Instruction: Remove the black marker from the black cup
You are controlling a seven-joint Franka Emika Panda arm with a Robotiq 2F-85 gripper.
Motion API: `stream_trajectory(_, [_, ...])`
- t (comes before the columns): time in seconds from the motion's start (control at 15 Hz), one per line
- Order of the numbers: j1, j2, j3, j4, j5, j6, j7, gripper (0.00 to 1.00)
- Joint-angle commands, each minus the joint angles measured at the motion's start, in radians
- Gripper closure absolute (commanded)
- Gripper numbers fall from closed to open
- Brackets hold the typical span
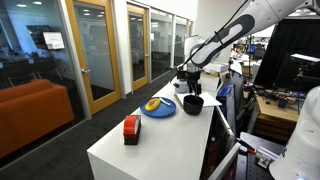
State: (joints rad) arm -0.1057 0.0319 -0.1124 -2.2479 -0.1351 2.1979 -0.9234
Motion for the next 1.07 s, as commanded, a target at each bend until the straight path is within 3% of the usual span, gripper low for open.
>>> stream_trajectory(0.0, [-0.012, -0.034, -0.003, -0.055, 0.035, 0.069, -0.057, 0.0])
stream_trajectory(0.2, [-0.012, -0.038, -0.009, -0.075, 0.043, 0.093, -0.075, 0.01])
stream_trajectory(0.47, [-0.013, -0.035, -0.013, -0.083, 0.057, 0.117, -0.093, 0.16])
stream_trajectory(0.6, [-0.013, -0.034, -0.012, -0.083, 0.06, 0.126, -0.098, 0.29])
stream_trajectory(1.0, [-0.01, -0.028, -0.01, -0.081, 0.084, 0.18, -0.13, 0.24])
